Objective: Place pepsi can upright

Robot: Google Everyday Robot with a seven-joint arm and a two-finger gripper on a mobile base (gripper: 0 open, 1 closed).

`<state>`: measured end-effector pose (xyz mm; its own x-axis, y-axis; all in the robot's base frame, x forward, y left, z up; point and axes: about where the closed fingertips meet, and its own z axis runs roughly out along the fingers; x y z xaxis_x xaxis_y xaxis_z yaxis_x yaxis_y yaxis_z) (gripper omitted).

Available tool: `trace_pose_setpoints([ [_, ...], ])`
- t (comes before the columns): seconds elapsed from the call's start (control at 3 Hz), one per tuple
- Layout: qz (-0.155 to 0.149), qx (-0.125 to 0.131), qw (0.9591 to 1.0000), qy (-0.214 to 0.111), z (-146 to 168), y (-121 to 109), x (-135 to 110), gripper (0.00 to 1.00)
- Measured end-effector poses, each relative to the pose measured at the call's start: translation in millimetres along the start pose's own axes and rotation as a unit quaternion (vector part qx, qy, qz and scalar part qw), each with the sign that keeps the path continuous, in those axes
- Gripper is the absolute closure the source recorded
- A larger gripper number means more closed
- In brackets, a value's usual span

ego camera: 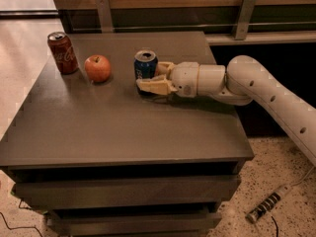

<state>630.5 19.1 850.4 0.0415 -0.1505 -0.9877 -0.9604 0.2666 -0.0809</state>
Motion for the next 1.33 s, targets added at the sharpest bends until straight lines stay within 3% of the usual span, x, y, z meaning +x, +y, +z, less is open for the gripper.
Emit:
trace_pose_setpoints([
  [1.0, 0.0, 0.0, 1.0, 0.0, 0.1, 0.1, -1.2, 0.15],
  [1.33, 0.0, -0.003, 1.0, 0.0, 2.5, 1.4, -1.8, 0.0],
])
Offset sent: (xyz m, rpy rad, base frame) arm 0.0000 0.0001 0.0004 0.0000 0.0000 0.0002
